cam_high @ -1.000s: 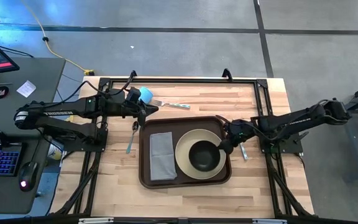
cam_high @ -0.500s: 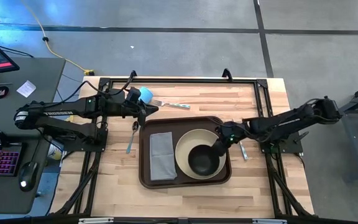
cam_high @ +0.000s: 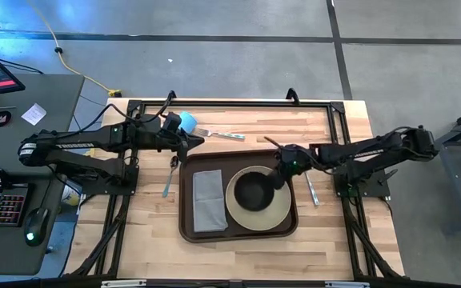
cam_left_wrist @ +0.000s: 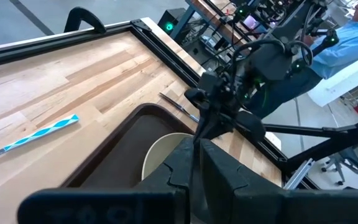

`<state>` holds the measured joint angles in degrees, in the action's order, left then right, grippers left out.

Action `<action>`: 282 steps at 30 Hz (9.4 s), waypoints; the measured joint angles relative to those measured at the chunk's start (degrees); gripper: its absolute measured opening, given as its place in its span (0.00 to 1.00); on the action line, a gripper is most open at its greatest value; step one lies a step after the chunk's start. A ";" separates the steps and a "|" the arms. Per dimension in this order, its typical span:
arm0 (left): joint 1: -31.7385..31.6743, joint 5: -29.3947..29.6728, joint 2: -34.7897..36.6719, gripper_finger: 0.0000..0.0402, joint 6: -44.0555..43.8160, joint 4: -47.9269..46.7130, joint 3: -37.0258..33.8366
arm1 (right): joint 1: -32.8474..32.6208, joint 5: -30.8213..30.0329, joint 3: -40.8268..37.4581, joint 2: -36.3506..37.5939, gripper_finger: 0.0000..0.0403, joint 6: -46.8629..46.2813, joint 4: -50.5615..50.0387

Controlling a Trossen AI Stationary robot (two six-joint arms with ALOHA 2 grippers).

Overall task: Set up tray
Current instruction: Adjust the black bowl, then adjust the brown plate, then put the blue mug on the dark brown serving tray to the top right of the brown plate

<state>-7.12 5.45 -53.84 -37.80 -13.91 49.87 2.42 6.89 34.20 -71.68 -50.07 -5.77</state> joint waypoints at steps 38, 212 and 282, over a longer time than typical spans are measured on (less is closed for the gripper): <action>-0.02 0.11 0.00 0.17 2.12 0.02 0.00 | -0.51 3.63 -0.04 4.75 0.29 -0.90 -6.18; -50.37 -25.95 -34.10 0.11 37.08 -33.14 21.95 | 10.60 -3.68 1.29 21.49 0.07 -0.53 10.16; -15.34 -12.17 -24.95 0.16 42.14 -2.91 23.37 | 22.72 16.89 42.70 -11.72 0.01 14.38 -22.49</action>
<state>-22.46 -6.72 -78.79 4.34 -16.82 73.23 25.15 23.78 76.89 -83.40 -35.70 -28.25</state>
